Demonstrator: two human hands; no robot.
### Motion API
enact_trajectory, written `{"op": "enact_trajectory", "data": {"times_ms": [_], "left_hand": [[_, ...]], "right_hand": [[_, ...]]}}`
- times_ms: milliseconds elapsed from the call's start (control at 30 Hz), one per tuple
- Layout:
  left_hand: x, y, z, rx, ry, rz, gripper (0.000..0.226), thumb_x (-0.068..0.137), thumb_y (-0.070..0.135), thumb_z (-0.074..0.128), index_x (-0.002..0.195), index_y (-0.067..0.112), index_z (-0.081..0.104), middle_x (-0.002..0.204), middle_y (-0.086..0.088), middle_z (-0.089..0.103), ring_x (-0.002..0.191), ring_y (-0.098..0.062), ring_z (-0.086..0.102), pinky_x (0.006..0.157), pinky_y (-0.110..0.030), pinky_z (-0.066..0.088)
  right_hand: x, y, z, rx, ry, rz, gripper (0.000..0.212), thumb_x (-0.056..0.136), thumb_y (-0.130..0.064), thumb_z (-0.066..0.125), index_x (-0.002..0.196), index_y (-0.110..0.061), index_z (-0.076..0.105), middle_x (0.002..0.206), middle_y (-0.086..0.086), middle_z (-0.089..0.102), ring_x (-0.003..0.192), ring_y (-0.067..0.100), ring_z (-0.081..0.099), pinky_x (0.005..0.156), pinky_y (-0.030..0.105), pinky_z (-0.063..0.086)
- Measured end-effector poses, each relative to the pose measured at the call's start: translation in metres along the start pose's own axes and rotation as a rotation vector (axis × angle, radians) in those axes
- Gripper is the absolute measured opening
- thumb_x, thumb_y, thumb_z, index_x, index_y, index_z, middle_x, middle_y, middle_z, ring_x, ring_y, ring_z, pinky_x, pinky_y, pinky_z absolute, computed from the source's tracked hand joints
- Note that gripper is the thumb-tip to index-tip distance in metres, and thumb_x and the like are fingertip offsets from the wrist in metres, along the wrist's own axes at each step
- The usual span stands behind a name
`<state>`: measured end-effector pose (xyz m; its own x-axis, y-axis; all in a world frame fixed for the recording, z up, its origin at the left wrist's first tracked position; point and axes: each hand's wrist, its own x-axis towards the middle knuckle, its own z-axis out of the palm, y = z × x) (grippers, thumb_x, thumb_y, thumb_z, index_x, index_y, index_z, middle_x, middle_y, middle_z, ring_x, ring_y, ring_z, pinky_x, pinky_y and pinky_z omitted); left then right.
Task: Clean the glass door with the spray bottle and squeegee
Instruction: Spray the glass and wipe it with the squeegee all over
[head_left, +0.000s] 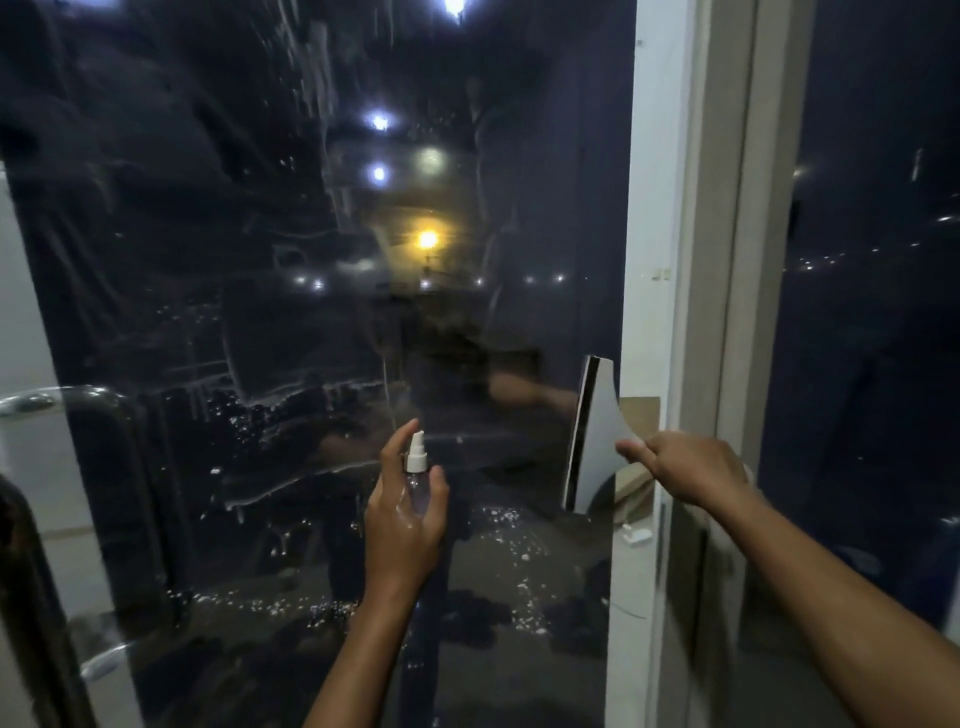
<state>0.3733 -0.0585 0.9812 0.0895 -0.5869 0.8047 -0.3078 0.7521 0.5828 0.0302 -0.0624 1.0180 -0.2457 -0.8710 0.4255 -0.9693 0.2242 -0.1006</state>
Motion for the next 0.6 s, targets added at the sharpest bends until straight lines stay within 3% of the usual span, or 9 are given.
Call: {"op": "enact_trajectory", "data": {"times_ms": [100, 200, 267, 333, 433, 600], "left_hand": [[-0.005, 0.005, 0.008, 0.013, 0.000, 0.008, 0.052, 0.097, 0.014, 0.061, 0.142, 0.035, 0.044, 0.101, -0.009, 0.067, 0.077, -0.014, 0.059, 0.071, -0.029, 0.048], [-0.003, 0.010, 0.009, 0.014, -0.005, 0.022, 0.052, 0.097, 0.017, 0.061, 0.140, 0.039, 0.043, 0.095, 0.002, 0.064, 0.075, -0.008, 0.060, 0.067, -0.023, 0.045], [0.000, 0.011, 0.006, -0.001, -0.005, 0.027, 0.051, 0.097, 0.020, 0.061, 0.141, 0.040, 0.043, 0.096, 0.005, 0.063, 0.076, -0.008, 0.060, 0.068, -0.024, 0.046], [0.005, 0.011, 0.004, -0.002, -0.003, 0.032, 0.052, 0.097, 0.020, 0.061, 0.141, 0.041, 0.043, 0.099, 0.005, 0.064, 0.078, -0.009, 0.062, 0.068, -0.027, 0.048], [0.011, 0.014, 0.002, 0.001, 0.011, 0.041, 0.053, 0.098, 0.019, 0.062, 0.141, 0.043, 0.042, 0.102, 0.008, 0.065, 0.081, -0.009, 0.064, 0.069, -0.029, 0.051], [0.006, 0.016, 0.006, -0.008, -0.001, 0.062, 0.056, 0.097, 0.019, 0.062, 0.139, 0.049, 0.041, 0.091, 0.015, 0.062, 0.075, -0.008, 0.062, 0.063, -0.017, 0.047]], "right_hand": [[-0.005, 0.000, 0.000, 0.008, 0.063, -0.068, 0.074, 0.087, -0.085, 0.018, 0.087, -0.033, 0.070, 0.071, -0.011, 0.062, 0.064, 0.007, 0.057, 0.057, 0.028, 0.040], [-0.009, -0.011, -0.005, 0.146, 0.110, -0.099, 0.078, 0.089, -0.083, 0.018, 0.086, -0.026, 0.070, 0.070, -0.009, 0.063, 0.064, 0.010, 0.060, 0.061, 0.028, 0.048], [-0.008, -0.024, -0.015, 0.319, 0.098, -0.108, 0.078, 0.090, -0.081, 0.020, 0.083, -0.020, 0.068, 0.074, -0.004, 0.065, 0.072, 0.016, 0.062, 0.070, 0.035, 0.052], [-0.005, -0.042, -0.027, 0.657, 0.084, -0.075, 0.074, 0.093, -0.075, 0.025, 0.079, -0.015, 0.065, 0.075, 0.003, 0.065, 0.075, 0.022, 0.062, 0.072, 0.037, 0.050], [-0.002, -0.068, -0.040, 1.033, 0.052, 0.044, 0.063, 0.101, -0.064, 0.030, 0.069, -0.016, 0.056, 0.059, -0.003, 0.055, 0.056, 0.017, 0.051, 0.056, 0.030, 0.038], [-0.015, -0.085, -0.010, 1.263, -0.092, 0.231, 0.054, 0.103, -0.061, 0.031, 0.065, -0.023, 0.040, 0.050, -0.007, 0.037, 0.043, 0.012, 0.034, 0.045, 0.025, 0.030]]}}
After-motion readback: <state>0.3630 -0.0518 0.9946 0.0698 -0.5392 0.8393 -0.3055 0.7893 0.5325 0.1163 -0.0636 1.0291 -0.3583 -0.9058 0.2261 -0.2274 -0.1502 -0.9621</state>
